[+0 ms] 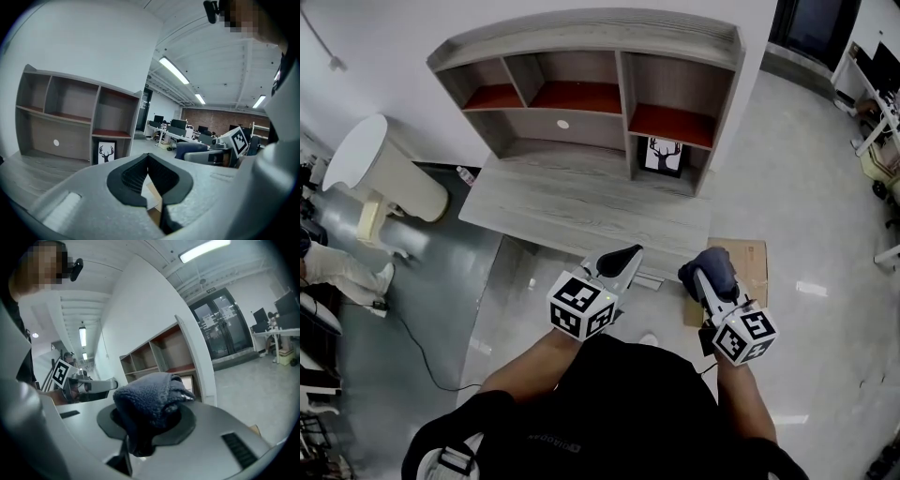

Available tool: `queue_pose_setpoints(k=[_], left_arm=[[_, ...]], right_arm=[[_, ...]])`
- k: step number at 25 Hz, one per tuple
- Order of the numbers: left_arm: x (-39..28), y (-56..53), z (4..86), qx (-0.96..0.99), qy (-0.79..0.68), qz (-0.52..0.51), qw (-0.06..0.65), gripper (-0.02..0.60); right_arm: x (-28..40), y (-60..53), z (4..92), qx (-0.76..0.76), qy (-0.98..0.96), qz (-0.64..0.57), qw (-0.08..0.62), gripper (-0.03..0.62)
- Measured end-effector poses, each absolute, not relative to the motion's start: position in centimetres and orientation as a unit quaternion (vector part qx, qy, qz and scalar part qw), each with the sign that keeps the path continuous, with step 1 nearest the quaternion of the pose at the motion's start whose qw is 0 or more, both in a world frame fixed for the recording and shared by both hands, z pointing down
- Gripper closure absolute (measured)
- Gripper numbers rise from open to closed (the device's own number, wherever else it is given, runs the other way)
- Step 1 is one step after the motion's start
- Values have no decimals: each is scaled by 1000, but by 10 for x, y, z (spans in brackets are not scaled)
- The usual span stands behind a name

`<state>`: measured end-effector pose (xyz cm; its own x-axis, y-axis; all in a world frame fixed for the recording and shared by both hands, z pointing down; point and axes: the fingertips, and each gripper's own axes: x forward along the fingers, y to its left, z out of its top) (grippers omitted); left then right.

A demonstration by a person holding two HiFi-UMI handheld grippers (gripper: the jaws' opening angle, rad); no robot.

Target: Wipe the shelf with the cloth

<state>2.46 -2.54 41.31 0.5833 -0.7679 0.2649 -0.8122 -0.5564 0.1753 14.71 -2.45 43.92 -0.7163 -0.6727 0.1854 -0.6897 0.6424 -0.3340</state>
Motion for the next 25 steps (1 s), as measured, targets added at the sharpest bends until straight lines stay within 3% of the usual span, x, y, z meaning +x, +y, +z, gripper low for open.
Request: queue_pose_setpoints(k=[25], left_arm=[[-31,-41,410,900,-408,101,117,572]], right_arm=[[84,-28,442,437,-884,157,65,500]])
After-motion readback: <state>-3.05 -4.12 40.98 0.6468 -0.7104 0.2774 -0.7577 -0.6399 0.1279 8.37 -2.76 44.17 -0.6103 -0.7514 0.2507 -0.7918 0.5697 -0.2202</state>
